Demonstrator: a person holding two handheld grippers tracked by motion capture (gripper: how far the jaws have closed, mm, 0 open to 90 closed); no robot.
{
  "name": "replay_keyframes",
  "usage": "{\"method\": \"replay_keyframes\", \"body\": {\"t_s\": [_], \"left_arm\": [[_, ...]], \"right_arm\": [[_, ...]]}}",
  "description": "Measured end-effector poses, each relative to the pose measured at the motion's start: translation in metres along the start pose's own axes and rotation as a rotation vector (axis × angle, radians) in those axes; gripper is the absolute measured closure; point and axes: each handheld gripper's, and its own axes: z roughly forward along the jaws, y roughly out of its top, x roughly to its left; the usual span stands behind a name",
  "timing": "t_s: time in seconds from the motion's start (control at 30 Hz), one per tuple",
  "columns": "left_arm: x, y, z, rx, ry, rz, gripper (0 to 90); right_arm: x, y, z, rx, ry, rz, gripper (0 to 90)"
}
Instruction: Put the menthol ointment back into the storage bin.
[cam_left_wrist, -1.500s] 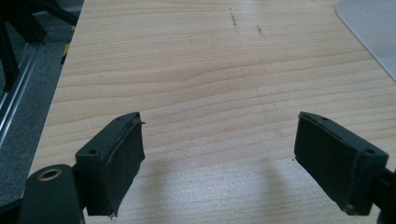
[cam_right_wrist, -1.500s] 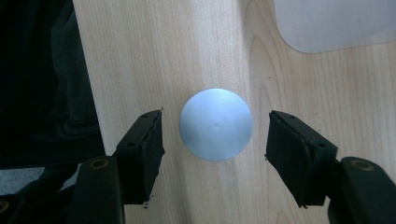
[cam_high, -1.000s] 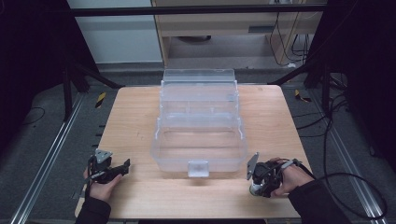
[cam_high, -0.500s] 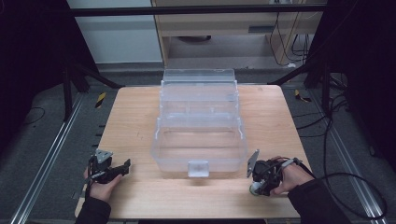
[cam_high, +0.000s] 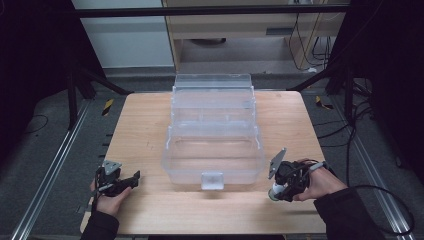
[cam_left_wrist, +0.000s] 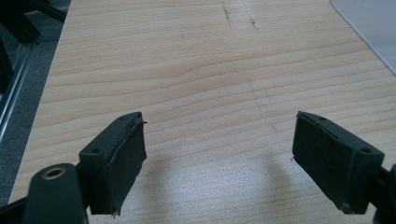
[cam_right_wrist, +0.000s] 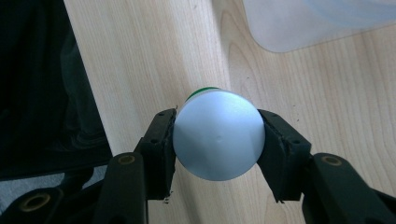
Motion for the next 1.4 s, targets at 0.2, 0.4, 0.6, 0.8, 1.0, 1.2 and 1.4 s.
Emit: {"method": "replay_keyframes", "body": {"t_s": [0.2, 0.4, 0.6, 0.8, 1.0, 1.2, 1.4], "left_arm": [[0.000, 0.000, 0.000, 0.001, -0.001, 0.003, 16.6], [0.000, 0.000, 0.000, 0.000, -0.001, 0.002, 16.7], [-0.001, 0.000, 0.001, -0.002, -0.001, 0.003, 16.6], [-0.001, 0.001, 0.001, -0.003, 0.000, 0.000, 16.6], [0.000, 0.001, 0.001, -0.002, -0.001, 0.003, 16.6], [-0.001, 0.001, 0.000, -0.002, -0.002, 0.002, 16.6], [-0.001, 0.001, 0.000, -0.007, -0.005, 0.008, 16.6]], "right_arm": [[-0.003, 0.004, -0.011, -0.023, -0.010, 0.014, 50.4], [-0.004, 0.010, -0.023, -0.039, -0.017, 0.026, 50.5], [-0.007, 0.018, -0.037, -0.054, -0.025, 0.024, 50.4], [-0.012, 0.024, -0.048, -0.076, -0.029, 0.041, 50.5], [-0.016, 0.031, -0.057, -0.100, -0.037, 0.035, 50.4], [-0.020, 0.043, -0.067, -0.109, -0.048, 0.039, 50.4], [-0.024, 0.052, -0.073, -0.126, -0.056, 0.045, 50.4]]}}
